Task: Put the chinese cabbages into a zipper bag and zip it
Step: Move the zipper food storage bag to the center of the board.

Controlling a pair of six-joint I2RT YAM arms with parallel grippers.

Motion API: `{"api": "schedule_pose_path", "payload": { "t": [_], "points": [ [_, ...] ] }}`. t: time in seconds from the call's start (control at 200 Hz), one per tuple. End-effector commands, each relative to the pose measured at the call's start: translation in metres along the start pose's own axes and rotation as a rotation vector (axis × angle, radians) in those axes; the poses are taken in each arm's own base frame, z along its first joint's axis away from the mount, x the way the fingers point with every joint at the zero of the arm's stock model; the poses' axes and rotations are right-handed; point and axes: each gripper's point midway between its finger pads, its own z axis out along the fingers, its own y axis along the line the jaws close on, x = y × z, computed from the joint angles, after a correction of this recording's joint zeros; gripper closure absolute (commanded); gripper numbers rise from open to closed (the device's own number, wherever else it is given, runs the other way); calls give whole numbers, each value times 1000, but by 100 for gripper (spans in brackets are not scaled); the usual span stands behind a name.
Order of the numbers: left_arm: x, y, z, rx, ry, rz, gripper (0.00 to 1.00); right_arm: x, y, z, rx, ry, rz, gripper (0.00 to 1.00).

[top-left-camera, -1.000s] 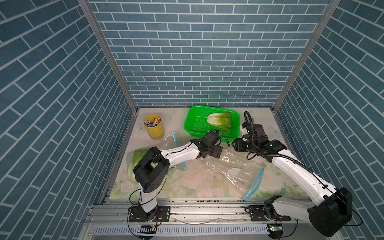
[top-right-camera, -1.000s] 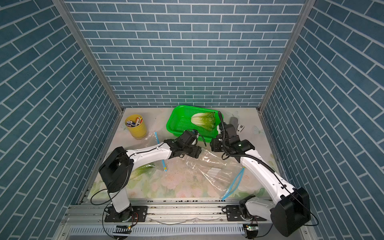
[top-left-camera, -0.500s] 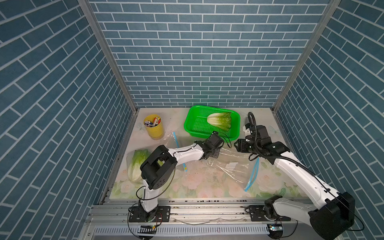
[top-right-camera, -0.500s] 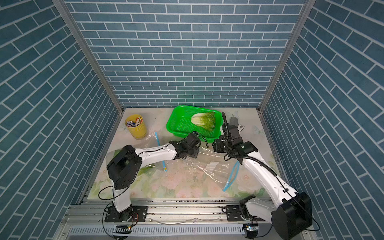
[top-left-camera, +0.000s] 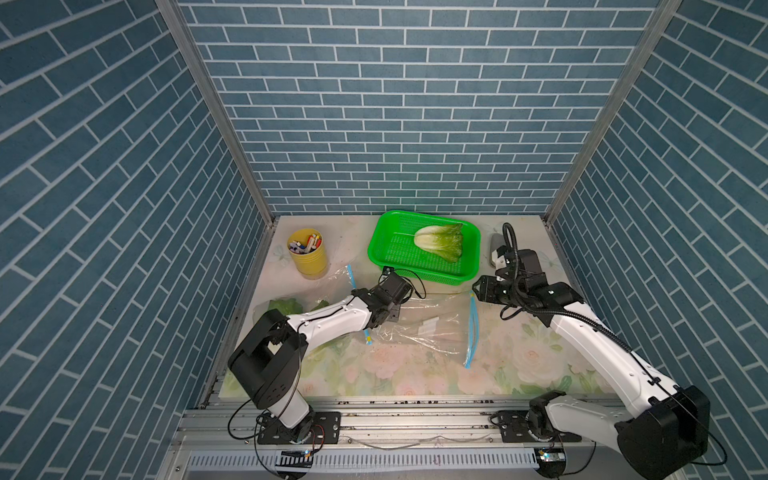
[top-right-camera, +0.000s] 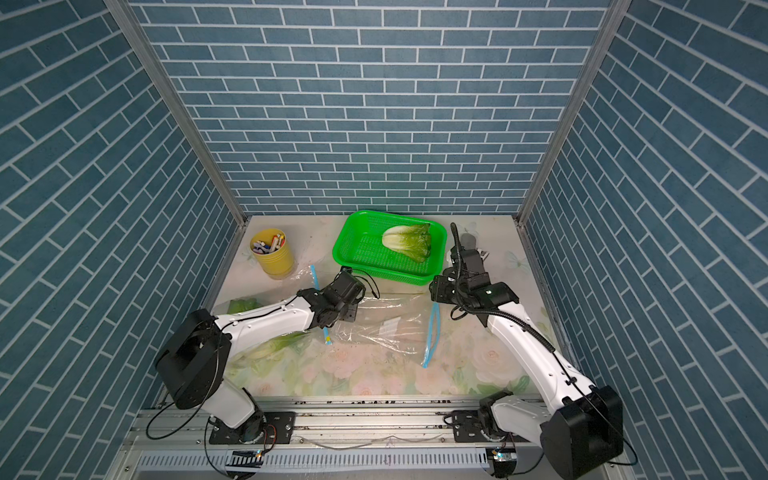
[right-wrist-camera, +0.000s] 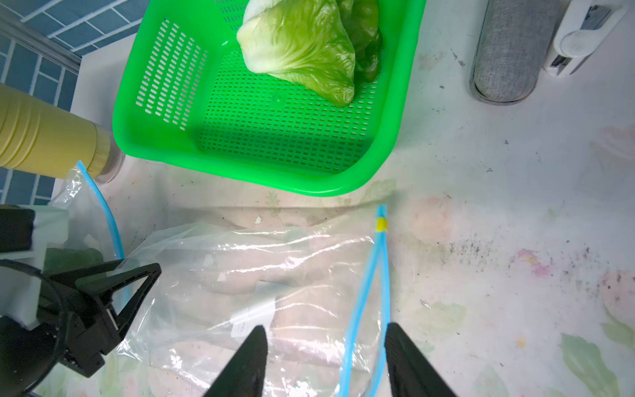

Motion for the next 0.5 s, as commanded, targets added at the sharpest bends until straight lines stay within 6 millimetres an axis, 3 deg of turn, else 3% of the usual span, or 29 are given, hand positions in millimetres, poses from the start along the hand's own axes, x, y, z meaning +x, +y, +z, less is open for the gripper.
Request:
{"api": "schedule_pose_path", "payload": {
  "t": [0.0, 0.29, 0.495],
  "points": [
    [-3, 11, -8, -36, -14, -6, 53, 16, -12, 4, 23, 63, 85, 44],
    [-22, -2, -28, 47, -65, -33, 42, 48, -55, 25, 67, 169, 256, 47],
    [-23, -8, -38, 59, -78, -21, 40, 69, -66, 49, 46, 231, 320, 50]
  ]
}}
